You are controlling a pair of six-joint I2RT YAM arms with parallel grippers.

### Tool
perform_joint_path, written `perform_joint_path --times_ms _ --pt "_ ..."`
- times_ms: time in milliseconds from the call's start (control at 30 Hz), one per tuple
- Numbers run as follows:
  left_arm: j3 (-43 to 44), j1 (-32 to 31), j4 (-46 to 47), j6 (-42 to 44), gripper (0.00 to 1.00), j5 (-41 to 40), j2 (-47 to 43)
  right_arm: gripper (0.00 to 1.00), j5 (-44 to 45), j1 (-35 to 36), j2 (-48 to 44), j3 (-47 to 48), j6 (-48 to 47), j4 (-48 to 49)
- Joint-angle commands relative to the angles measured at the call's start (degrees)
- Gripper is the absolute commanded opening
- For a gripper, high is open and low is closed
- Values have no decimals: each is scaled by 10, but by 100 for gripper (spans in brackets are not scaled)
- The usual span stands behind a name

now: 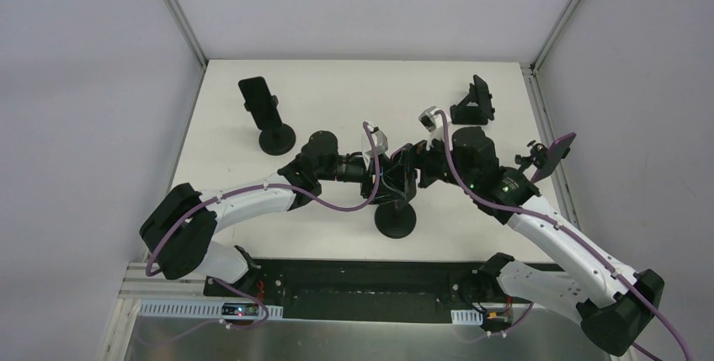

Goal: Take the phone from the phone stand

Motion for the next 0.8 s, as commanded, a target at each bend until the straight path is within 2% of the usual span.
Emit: perform_joint_path --times_ms 0,67,133,233,367,400,767 --pt "-3 -6 -73 -31 0 24 24 86 -39 9 9 7 -19 -20" --pt "-3 -6 -73 -31 0 25 25 83 -40 10 9 7 -19 -20" --pt "-3 -6 -73 -32 0 25 26 74 -40 10 8 6 -19 -22" --pt "-1 -5 -73 -35 0 24 27 50 -36 10 3 4 -42 -24" --pt "-2 -3 -73 -34 0 28 23 4 -15 10 -8 0 -56 -16" --pt "-4 -2 -73 -33 0 30 20 0 -6 10 -11 -2 -58 -9" --pt "-11 3 -73 -34 0 36 9 0 -2 9 -22 -14 -73 26"
